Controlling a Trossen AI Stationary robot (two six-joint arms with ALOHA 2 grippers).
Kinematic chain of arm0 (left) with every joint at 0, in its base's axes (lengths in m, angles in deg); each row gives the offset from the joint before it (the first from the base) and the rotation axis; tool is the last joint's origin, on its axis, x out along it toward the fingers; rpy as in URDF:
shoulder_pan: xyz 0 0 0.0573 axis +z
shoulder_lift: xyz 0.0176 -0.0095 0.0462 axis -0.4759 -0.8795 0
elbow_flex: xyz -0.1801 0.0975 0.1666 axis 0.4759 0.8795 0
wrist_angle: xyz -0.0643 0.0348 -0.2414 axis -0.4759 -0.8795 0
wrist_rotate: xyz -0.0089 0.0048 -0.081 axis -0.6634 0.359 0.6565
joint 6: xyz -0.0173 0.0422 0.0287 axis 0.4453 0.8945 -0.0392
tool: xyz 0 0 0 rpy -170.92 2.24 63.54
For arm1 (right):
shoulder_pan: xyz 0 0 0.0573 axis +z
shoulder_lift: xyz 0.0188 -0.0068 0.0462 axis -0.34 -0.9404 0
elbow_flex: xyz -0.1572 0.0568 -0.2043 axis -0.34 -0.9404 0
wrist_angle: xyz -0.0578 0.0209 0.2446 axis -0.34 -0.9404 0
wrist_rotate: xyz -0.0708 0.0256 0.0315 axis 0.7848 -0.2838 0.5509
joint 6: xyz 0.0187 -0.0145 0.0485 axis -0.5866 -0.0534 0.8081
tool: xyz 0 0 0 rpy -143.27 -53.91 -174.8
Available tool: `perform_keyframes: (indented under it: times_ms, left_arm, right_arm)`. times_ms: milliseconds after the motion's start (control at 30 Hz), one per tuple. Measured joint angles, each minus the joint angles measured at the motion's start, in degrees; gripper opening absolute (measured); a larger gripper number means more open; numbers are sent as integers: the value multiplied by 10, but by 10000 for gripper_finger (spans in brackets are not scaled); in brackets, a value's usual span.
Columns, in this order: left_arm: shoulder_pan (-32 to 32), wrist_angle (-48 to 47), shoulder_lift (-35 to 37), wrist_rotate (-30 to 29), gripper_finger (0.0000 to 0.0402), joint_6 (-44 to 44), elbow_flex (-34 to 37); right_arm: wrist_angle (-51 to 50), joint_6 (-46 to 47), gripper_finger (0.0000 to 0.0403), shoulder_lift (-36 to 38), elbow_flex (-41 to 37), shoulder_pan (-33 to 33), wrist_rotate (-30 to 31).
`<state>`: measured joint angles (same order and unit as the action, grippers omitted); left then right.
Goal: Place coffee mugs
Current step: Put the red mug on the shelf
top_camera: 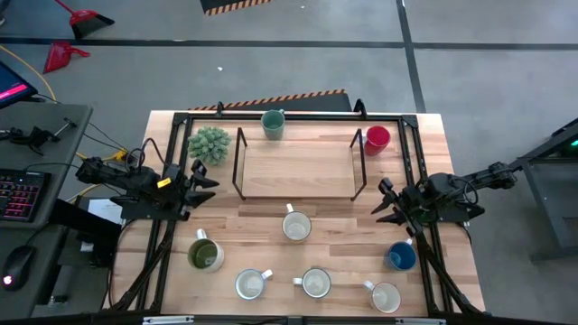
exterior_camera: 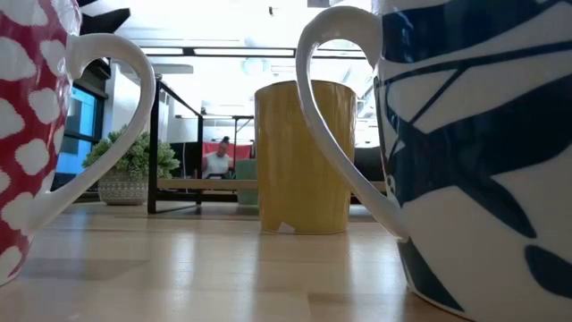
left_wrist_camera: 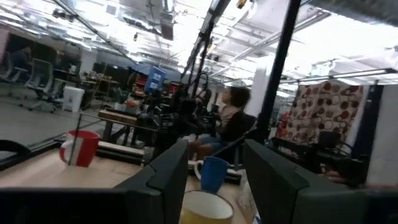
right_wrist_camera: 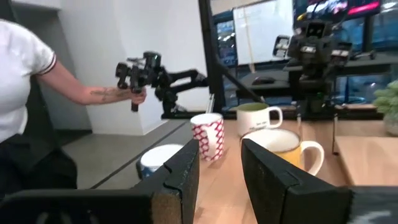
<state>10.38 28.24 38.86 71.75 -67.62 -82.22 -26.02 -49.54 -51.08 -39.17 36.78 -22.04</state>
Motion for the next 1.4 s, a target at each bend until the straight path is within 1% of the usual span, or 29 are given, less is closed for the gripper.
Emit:
perform_keyframes:
  times_ms: [167,233,367,467,567,667,733,800,900,1033,1100,1200,1300,1400]
  left_arm:
    - [0,0,0,-65,145,-8,0]
    - [0,1,0,-70,145,-8,0]
    - [0,4,0,-71,145,-7,0]
    - [0,4,0,-105,145,-7,0]
    - [0,4,0,-163,145,-7,0]
    - [0,4,0,-216,145,-7,0]
    - [0,4,0,-234,145,-5,0]
    - [0,4,0,-243,145,5,0]
    - [0,5,0,-251,145,49,0]
    - [0,7,0,-293,145,100,0]
    - [0,30,0,-292,145,103,0]
    - [0,78,0,-259,145,119,0]
    - [0,124,0,-209,145,136,-1]
    - [0,117,0,-151,145,131,-6]
  right_arm:
    - [28,3,108,0,0,0,32]
    - [32,2,108,0,0,0,44]
    - [31,-32,108,0,0,0,63]
    - [36,-54,108,0,0,0,87]
    - [66,-72,108,0,0,0,132]
    - [123,-107,108,0,0,0,185]
    - [162,-137,108,0,0,0,220]
    - [195,-160,108,0,0,0,236]
    - [237,-182,108,0,0,0,235]
    - [263,-185,108,0,0,0,215]
    - [263,-188,108,0,0,0,201]
    - [267,-191,108,0,0,0,198]
    - [272,-173,108,0,4,0,242]
    - [248,-169,108,0,30,0,300]
